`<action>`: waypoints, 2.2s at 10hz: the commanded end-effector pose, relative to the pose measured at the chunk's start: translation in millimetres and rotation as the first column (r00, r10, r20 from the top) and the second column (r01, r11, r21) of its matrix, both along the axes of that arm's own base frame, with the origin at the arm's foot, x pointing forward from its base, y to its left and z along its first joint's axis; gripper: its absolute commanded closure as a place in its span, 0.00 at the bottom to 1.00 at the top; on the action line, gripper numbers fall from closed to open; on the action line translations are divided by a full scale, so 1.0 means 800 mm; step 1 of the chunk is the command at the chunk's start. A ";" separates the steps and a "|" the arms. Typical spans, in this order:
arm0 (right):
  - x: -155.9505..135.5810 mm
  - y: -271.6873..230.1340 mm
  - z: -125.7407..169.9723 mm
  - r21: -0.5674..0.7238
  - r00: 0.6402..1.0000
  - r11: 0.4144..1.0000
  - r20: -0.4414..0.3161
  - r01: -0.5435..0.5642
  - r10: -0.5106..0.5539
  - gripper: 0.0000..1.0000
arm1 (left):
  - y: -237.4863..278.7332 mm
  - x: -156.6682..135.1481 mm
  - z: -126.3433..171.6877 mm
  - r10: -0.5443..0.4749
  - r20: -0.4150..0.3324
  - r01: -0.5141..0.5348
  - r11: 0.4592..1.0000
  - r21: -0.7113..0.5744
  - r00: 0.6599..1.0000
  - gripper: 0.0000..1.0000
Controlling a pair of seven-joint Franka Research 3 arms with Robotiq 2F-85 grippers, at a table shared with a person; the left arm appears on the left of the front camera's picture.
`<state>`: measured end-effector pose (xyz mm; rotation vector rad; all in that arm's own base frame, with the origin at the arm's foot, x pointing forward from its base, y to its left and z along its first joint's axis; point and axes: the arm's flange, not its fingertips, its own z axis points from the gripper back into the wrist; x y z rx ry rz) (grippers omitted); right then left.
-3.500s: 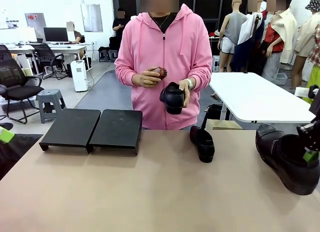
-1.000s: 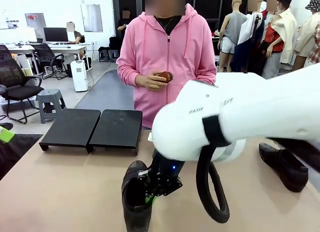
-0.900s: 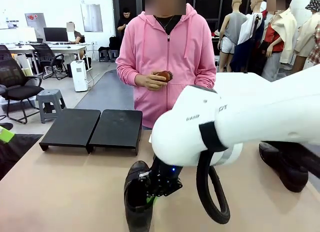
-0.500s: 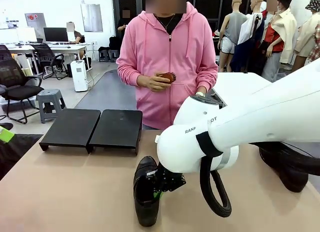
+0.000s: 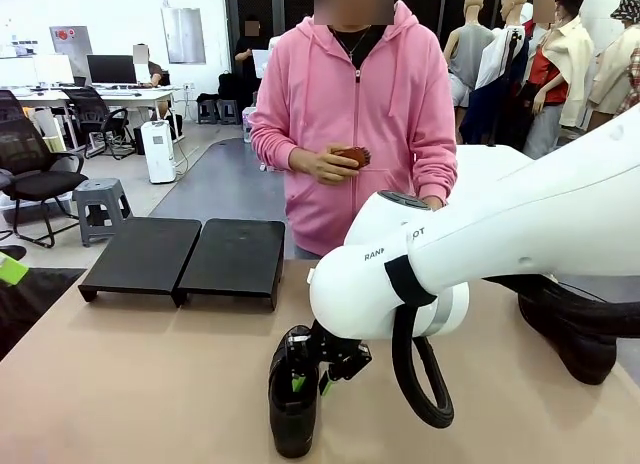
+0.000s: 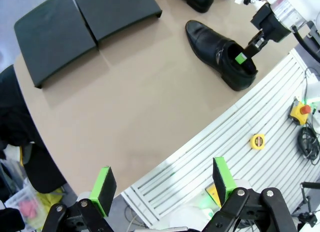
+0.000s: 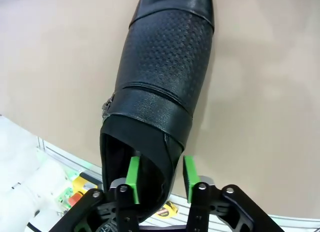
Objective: Organize the shoes by placing them on the stand.
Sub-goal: Pick up one Shoe and place it in the middle of the table.
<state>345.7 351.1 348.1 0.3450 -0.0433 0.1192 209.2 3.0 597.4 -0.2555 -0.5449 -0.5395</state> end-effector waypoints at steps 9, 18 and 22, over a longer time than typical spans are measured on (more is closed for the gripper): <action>-0.028 -0.043 0.157 -0.017 0.980 0.986 0.107 -0.167 0.168 0.00 | 0.002 0.000 -0.001 -0.013 0.002 0.013 1.000 -0.010 1.000 0.00; -0.063 -0.225 0.269 0.058 0.967 0.996 0.245 0.063 -0.076 0.00 | 0.002 0.000 -0.001 -0.013 0.002 0.013 1.000 -0.010 1.000 0.00; -0.050 -0.531 0.349 0.182 0.810 0.808 0.080 0.561 -0.581 0.00 | 0.002 0.000 -0.001 -0.013 0.002 0.013 1.000 -0.010 1.000 0.00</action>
